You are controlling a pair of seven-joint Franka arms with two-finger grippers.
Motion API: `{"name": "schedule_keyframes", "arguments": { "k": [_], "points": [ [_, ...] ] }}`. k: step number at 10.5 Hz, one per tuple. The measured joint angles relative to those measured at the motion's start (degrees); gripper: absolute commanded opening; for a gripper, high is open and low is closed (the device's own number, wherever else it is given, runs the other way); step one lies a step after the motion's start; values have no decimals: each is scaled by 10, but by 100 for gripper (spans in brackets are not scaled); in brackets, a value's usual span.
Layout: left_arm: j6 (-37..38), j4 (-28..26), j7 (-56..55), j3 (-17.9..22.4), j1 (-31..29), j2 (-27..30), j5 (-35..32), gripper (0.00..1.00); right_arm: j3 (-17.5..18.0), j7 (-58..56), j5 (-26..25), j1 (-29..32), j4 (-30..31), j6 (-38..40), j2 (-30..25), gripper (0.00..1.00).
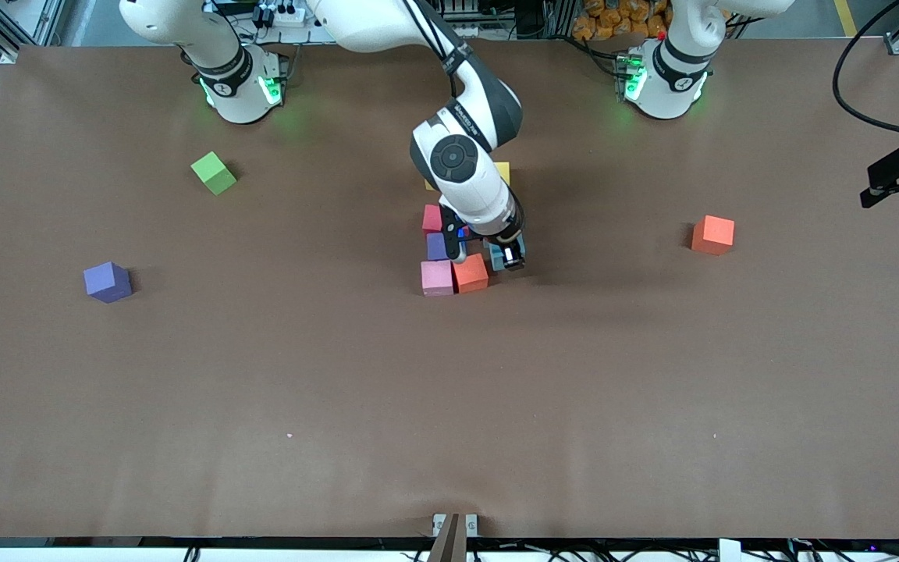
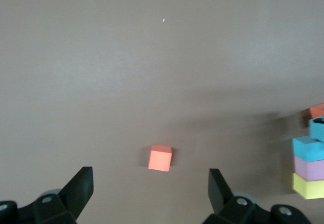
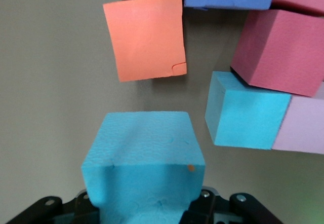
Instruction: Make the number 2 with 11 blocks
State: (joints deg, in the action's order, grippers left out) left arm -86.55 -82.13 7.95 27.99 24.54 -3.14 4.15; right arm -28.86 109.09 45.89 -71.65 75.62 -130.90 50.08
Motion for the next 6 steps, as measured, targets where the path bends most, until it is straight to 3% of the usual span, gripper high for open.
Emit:
{"name": "schedule_keyframes", "arguments": {
  "k": [3,6],
  "points": [
    [1,0,-52,-7,7,0,34,100,38,1,0,31,-17,-18,16,13],
    [1,0,-70,-24,10,0,34,100,42,1,0,36,-26,-27,33,13]
  ]
}}
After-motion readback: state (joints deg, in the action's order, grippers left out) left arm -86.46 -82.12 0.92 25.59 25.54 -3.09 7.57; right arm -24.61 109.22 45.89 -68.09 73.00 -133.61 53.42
